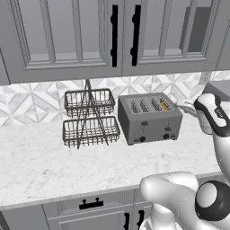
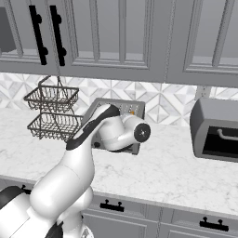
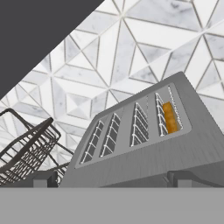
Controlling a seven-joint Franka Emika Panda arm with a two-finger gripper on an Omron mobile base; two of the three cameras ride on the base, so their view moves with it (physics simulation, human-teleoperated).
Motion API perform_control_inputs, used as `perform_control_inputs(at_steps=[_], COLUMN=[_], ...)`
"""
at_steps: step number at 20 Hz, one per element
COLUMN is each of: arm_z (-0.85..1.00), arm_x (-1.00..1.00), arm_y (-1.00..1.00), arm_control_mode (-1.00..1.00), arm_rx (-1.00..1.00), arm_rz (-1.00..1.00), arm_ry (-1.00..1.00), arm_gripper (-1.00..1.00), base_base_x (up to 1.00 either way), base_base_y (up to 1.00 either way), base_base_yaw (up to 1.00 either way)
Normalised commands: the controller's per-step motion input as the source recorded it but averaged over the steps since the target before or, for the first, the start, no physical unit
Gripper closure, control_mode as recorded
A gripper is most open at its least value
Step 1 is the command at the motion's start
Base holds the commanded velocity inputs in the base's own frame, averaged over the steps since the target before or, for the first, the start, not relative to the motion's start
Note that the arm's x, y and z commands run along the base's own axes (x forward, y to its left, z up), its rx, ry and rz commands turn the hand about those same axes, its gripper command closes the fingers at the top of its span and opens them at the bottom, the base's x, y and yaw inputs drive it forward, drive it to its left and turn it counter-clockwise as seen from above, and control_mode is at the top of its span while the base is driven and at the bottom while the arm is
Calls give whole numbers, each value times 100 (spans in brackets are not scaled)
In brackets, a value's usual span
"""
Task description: Start the toaster. Once the lever pops up, take the bread to the plate on the dining counter.
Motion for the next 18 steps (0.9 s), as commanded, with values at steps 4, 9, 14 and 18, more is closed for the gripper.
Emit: perform_control_inputs(at_steps=[4, 9, 14, 18], arm_z=[0, 0, 0, 0], arm_x=[0, 0, 0, 0], arm_y=[0, 0, 0, 0], arm_control_mode=[-100, -100, -100, -100], arm_rx=[0, 0, 0, 0], arm_rz=[0, 0, 0, 0], arm_ry=[0, 0, 0, 0], arm_gripper=[-100, -100, -100, -100], base_base_x=[0, 0, 0, 0], base_base_y=[0, 0, 0, 0], base_base_yaw=[0, 0, 0, 0])
